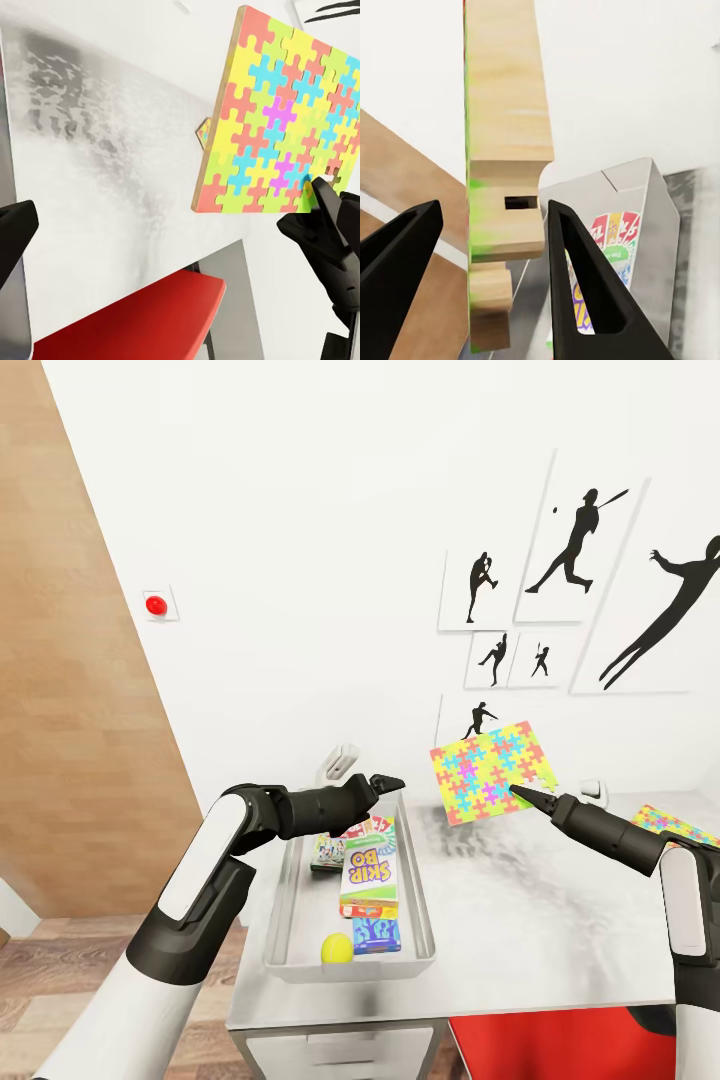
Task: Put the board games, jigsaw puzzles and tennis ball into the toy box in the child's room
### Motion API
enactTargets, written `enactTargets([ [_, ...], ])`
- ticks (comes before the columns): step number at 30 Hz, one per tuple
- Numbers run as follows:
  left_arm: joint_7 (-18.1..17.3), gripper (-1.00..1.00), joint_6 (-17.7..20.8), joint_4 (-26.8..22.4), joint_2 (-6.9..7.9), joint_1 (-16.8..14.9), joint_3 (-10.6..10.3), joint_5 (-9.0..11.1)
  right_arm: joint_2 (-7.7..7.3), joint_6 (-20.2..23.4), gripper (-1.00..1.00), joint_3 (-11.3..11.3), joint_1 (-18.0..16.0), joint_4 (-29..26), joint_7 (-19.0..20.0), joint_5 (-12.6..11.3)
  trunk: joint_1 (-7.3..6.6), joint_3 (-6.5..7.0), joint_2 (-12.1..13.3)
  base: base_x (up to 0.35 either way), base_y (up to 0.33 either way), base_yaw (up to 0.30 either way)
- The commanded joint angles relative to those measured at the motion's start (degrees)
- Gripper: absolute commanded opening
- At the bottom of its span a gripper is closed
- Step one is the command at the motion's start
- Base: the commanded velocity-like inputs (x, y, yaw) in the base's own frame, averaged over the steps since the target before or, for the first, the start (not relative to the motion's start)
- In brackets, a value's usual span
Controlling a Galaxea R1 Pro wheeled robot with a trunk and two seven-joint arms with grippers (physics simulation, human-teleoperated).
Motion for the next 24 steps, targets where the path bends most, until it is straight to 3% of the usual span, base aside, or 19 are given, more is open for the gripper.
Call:
enactTargets([
  [1,0.6,1.0,0.01,-0.05,-0.02,-0.07,0.03,0.54,0.0,0.18,-1.0,-0.07,-0.07,0.0,0.43,0.32,0.04,-0.13,-0.13,0.0,0.0,0.0],
  [9,0.45,1.0,0.33,-0.15,0.64,1.04,1.66,0.29,0.97,0.18,-1.0,0.18,-1.67,1.6,-0.78,0.76,0.04,-0.13,-0.13,0.0,0.084,0.0],
  [14,0.4,1.0,0.42,-0.18,0.83,1.37,3.09,0.24,1.27,0.18,-1.0,0.31,-2.31,2.18,-2.4,0.81,0.04,-0.13,-0.13,0.0,0.236,0.0],
  [24,0.37,1.0,0.48,-0.21,1.01,1.58,3.5,0.21,1.46,0.18,-1.0,0.37,-2.81,2.74,-6.27,0.76,0.04,-0.13,-0.13,0.0,0.278,0.0],
])
